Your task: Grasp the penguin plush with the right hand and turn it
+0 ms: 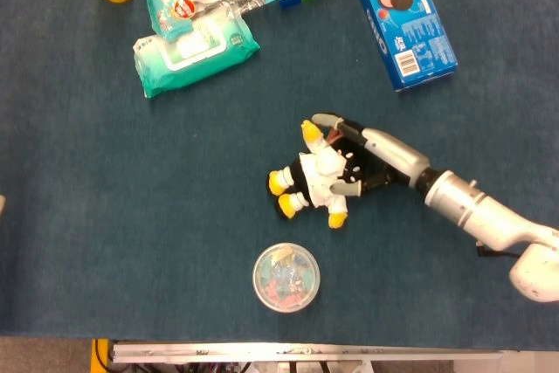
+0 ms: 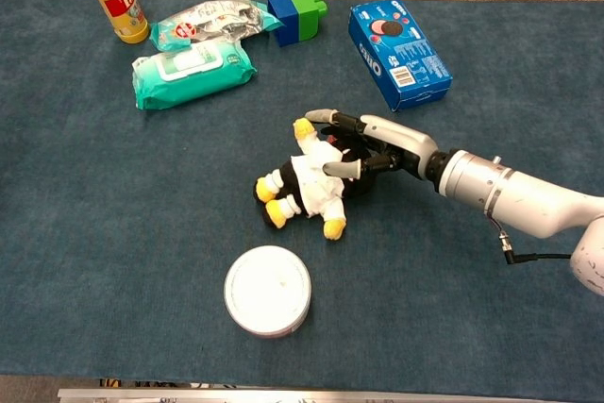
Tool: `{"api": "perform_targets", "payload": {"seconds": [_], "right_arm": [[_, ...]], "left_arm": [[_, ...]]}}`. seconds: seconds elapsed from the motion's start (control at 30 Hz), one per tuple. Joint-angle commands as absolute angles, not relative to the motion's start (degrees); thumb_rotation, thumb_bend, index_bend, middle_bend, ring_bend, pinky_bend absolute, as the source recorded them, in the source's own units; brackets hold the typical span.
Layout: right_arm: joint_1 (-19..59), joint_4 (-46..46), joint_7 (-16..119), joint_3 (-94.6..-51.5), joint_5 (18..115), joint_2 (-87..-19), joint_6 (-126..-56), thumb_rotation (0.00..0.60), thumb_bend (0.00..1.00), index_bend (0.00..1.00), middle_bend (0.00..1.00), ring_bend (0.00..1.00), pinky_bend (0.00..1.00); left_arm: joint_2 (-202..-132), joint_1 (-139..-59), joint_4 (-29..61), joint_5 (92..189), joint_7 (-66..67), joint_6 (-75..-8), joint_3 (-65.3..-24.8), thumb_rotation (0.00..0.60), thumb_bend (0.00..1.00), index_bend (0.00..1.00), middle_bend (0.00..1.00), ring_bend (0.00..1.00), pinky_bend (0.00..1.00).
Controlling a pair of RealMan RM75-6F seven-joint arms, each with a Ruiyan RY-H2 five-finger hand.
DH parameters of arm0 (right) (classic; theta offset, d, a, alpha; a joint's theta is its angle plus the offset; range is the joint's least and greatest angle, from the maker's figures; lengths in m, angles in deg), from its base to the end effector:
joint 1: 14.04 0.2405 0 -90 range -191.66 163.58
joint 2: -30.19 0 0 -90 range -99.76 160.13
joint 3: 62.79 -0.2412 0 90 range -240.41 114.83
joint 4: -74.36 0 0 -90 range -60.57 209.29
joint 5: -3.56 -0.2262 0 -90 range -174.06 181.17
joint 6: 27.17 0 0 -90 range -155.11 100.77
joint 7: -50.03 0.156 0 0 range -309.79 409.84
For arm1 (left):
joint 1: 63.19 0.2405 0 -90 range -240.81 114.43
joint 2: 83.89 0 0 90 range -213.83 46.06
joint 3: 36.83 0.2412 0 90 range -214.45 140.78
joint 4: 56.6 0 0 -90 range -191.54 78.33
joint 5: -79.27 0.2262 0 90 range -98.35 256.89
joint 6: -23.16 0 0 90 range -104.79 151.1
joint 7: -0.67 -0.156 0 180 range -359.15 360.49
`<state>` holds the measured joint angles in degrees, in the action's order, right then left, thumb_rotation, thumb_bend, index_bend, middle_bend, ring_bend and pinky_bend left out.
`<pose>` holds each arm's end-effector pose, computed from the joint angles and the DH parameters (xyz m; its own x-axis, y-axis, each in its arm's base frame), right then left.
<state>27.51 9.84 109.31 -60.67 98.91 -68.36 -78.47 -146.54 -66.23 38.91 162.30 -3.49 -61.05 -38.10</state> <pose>-0.1674 -0.2955 -0.1126 -0.2214 -0.7633 0.6069 -0.8804 -0.1112 -0.4611 -0.3112 0.1761 0.1368 0.4296 0.0639 0.9007 0.8988 0.0656 -0.4334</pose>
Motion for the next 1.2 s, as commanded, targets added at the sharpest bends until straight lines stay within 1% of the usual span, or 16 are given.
{"api": "perform_targets", "payload": {"seconds": [0.03,0.23,0.37,0.5,0.7,0.9,1.0,1.2], "right_arm": [[27.56,9.63,108.61,-59.76,99.38,-68.26,-78.95,0.292,0.00,0.00,0.00,0.00,0.00],[26.25,7.48,105.96,-58.43,99.92,-66.34,-82.39,0.292,0.00,0.00,0.00,0.00,0.00],[25.70,5.72,104.24,-58.61,99.58,-64.82,-84.18,0.292,0.00,0.00,0.00,0.00,0.00],[26.32,5.44,102.69,-59.32,98.79,-64.77,-83.65,0.292,0.00,0.00,0.00,0.00,0.00],[28.14,7.83,101.72,-60.45,97.37,-67.36,-80.94,0.292,0.00,0.00,0.00,0.00,0.00],[29.16,9.58,101.34,-59.97,97.25,-69.55,-79.20,0.293,0.00,0.00,0.00,0.00,0.00],[29.00,9.62,100.90,-59.07,97.82,-69.56,-79.59,0.292,0.00,0.00,0.00,0.00,0.00],[27.55,7.45,100.12,-57.59,98.86,-67.54,-82.69,0.292,0.00,0.00,0.00,0.00,0.00]], "left_arm": [[-146.54,-66.16,38.73,162.25,-3.29,-61.10,-38.14,0.600,0.22,0.03,0.09,0.10,0.05],[-146.57,-66.23,38.48,162.61,-2.87,-61.06,-38.11,0.600,0.22,0.03,0.09,0.10,0.05],[-146.67,-66.32,38.31,162.82,-2.57,-60.92,-38.05,0.600,0.22,0.03,0.09,0.10,0.05],[-146.75,-66.38,38.23,162.98,-2.41,-60.77,-37.97,0.600,0.22,0.03,0.09,0.10,0.05],[-146.51,-66.08,38.20,162.65,-2.04,-60.87,-37.90,0.600,0.22,0.03,0.09,0.10,0.05],[-146.42,-66.02,38.10,162.56,-1.71,-60.65,-37.79,0.600,0.22,0.03,0.09,0.10,0.05],[-146.46,-65.93,37.92,162.65,-1.43,-60.77,-37.76,0.600,0.22,0.03,0.09,0.10,0.05],[-146.58,-65.90,37.60,162.80,-1.08,-60.59,-37.60,0.600,0.22,0.03,0.09,0.10,0.05]]}}
